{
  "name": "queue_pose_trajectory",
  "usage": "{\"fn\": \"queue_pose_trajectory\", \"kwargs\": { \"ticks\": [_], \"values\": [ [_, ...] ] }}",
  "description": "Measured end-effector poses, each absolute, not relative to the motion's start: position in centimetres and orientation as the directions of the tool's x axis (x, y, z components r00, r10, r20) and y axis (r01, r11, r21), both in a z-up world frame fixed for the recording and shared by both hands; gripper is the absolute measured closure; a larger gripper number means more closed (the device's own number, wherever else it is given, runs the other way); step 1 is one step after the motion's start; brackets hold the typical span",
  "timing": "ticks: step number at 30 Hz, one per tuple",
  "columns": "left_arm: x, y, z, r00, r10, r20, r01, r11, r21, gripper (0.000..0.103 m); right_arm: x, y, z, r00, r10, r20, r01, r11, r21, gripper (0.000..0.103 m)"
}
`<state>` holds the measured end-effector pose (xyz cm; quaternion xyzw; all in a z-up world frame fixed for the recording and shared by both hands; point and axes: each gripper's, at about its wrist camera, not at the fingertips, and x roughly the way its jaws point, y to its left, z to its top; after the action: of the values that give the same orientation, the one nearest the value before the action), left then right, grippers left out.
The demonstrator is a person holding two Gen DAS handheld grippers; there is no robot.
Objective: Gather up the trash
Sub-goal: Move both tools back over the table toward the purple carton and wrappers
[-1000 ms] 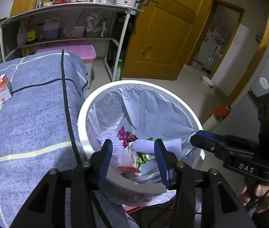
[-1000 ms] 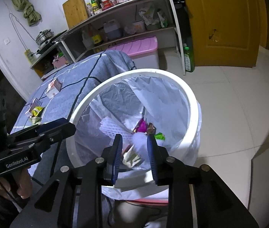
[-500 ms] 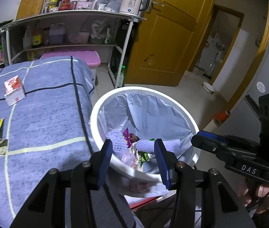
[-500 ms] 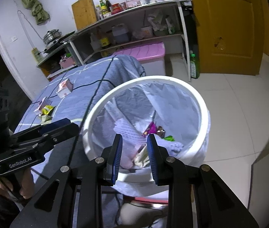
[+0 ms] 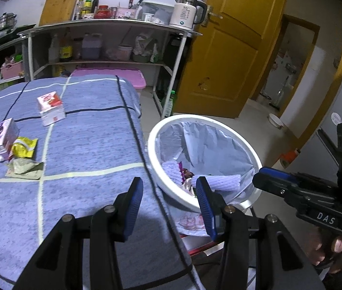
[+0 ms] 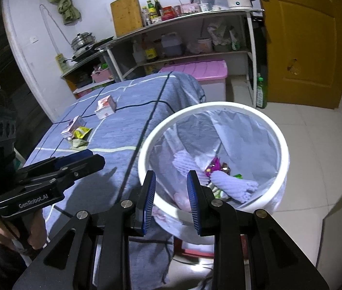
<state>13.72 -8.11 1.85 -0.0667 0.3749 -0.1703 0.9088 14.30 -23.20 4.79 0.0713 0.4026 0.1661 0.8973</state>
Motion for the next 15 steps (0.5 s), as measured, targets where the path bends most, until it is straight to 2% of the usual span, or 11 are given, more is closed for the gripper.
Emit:
{"fn": "queue_pose_trajectory", "kwargs": {
  "ticks": [15],
  "values": [
    [11.7,-4.3,1.8,0.701,-0.294,-0.649,0.181,0.955,-0.236,0.056,13.9,-19.4,5.1,0.599,0.41,-0.688,-0.324,0.91,0.259,0.075]
  ]
}}
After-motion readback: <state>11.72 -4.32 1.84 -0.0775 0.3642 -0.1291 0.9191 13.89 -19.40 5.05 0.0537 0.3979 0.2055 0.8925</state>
